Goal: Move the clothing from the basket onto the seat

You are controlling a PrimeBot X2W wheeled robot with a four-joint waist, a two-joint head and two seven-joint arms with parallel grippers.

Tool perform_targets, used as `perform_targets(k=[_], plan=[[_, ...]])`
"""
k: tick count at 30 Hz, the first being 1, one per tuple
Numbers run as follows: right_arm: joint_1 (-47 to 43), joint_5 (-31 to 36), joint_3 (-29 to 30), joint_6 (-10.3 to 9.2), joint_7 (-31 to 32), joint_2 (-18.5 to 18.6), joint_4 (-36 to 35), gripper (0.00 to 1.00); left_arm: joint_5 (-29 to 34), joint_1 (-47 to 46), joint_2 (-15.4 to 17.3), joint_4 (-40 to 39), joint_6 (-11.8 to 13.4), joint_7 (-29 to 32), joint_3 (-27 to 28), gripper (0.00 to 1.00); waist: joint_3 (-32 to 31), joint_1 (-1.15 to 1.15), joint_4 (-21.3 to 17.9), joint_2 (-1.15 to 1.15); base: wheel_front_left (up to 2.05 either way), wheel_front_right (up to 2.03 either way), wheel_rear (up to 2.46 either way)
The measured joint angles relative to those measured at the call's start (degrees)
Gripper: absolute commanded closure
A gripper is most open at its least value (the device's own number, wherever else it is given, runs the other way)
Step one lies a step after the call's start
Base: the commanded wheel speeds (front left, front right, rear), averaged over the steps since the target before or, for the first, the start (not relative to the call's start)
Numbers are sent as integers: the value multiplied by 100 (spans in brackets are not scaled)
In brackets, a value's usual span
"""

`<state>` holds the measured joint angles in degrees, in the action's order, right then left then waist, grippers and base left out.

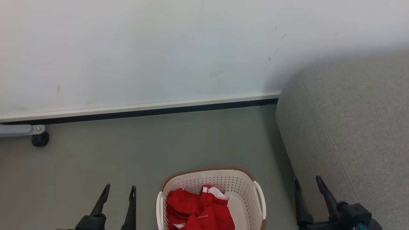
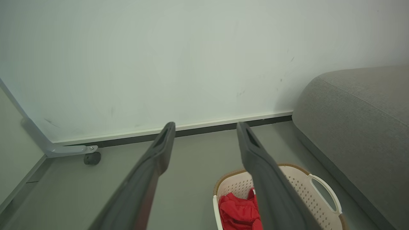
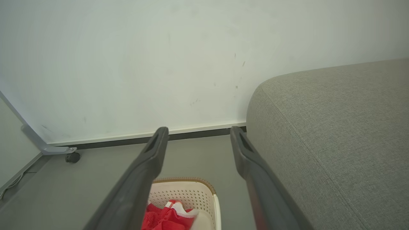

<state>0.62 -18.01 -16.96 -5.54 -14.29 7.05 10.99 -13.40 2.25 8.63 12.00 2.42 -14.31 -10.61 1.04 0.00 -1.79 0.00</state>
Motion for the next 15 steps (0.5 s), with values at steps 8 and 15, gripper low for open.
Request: perform_targets(k=[8,15], plan=[[270,43,133,-1,0,13,-231,0,124,-555,12,92,-149,0,-224,0,548,0,-83,0,0,0,0],[597,97,308,-9,0,35,-447,0,323,-990,-46,433,-278,1,-476,0,1097,1,-213,1,0,0,0]])
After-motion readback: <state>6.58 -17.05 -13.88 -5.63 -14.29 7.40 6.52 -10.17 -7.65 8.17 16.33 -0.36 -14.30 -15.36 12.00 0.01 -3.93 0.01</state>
